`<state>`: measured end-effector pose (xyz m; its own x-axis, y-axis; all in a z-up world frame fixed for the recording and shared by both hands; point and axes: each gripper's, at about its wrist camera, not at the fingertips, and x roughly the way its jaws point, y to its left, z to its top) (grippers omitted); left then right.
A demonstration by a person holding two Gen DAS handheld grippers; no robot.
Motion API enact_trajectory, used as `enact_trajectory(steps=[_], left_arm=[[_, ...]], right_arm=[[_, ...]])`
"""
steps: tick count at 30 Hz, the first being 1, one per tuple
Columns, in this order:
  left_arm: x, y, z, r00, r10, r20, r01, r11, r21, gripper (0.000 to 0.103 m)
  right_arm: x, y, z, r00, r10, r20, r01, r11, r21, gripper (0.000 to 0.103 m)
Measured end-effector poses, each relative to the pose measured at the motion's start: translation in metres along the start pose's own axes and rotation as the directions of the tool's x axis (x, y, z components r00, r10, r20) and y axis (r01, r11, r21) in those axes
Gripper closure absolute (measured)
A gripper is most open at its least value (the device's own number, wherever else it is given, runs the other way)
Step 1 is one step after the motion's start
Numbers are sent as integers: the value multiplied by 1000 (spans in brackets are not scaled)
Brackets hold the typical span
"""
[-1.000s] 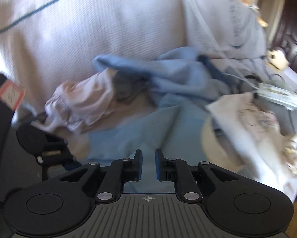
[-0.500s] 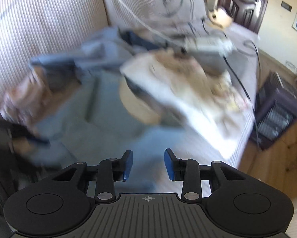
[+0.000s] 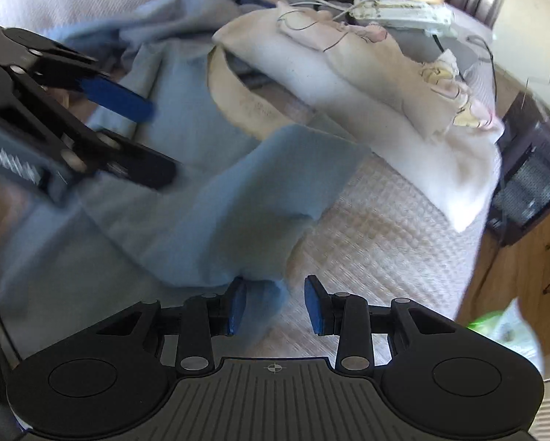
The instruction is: Fold clothes
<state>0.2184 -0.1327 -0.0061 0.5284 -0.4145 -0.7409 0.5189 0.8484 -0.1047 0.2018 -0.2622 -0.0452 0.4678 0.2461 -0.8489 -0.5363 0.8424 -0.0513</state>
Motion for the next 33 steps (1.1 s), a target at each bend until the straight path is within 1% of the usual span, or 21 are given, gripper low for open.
enact_trajectory(steps=[2,3,4,5,7,8,9,11,14,16,17,19,23,24,25,26,27,29,31,32,33], left_arm=[[14,-14,16,1000,-30,2,30,999,34,29],[22,-17,22,999,-42,9,42,998,41,29],[30,-21,27,998,-56,21,55,997,50,32],[40,-22,32,996,-90,25,89,995,49,34],[61,-24,42,989,-150,8,150,988,28,71],[71,-22,46,985,-172,-22,172,985,2,97],[80,-20,49,982,-188,-29,188,982,-22,99],[95,-19,56,979,-199,-29,198,979,-36,99],[115,-25,69,981,-194,-24,195,981,23,99],[128,-32,75,995,-98,-17,100,989,113,101],[133,-31,77,997,-71,-11,72,986,149,101],[136,-24,79,996,-90,-22,92,988,123,101],[120,-11,79,993,-110,-40,112,993,42,100],[109,-9,77,993,-112,-36,113,993,30,95],[99,-7,75,993,-114,-32,115,993,17,85],[85,-3,71,993,-116,-23,116,993,10,80],[73,3,63,995,-97,-15,97,995,-4,71],[47,14,47,998,-60,-1,60,998,-34,68],[25,30,22,998,69,-3,-69,996,-54,59],[15,38,10,992,129,-5,-129,989,-69,59],[7,48,-3,988,156,-19,-157,982,-103,57]], right_arm=[[1,-6,-3,1000,13,6,-13,999,33,73],[1,-10,-4,1000,18,9,-19,999,49,92],[1,-13,-6,1000,24,13,-24,998,65,97],[-1,-19,-9,999,42,27,-45,993,111,98],[-8,-31,-15,995,75,68,-87,976,198,99],[-12,-36,-19,993,82,86,-100,968,231,99],[-16,-41,-23,992,87,96,-109,960,256,99],[-18,-49,-29,991,98,94,-122,947,299,99],[-10,-60,-42,992,108,69,-126,923,363,99],[0,-69,-50,991,124,52,-134,903,409,99],[0,-71,-53,989,133,62,-146,895,420,99],[0,-76,-59,985,150,83,-171,881,442,99],[-3,-72,-62,991,127,46,-135,907,398,98],[-6,-73,-62,993,115,35,-120,913,390,96],[-12,-75,-62,995,95,39,-103,917,385,91],[-20,-76,-61,996,75,43,-86,921,379,91],[-27,-78,-60,997,55,47,-69,925,374,89],[-44,-83,-58,997,27,78,-54,928,368,89],[-56,-84,-48,991,16,134,-65,928,367,89],[-59,-84,-42,987,17,159,-74,928,365,89],[-63,-85,-35,983,17,183,-83,928,362,89]])
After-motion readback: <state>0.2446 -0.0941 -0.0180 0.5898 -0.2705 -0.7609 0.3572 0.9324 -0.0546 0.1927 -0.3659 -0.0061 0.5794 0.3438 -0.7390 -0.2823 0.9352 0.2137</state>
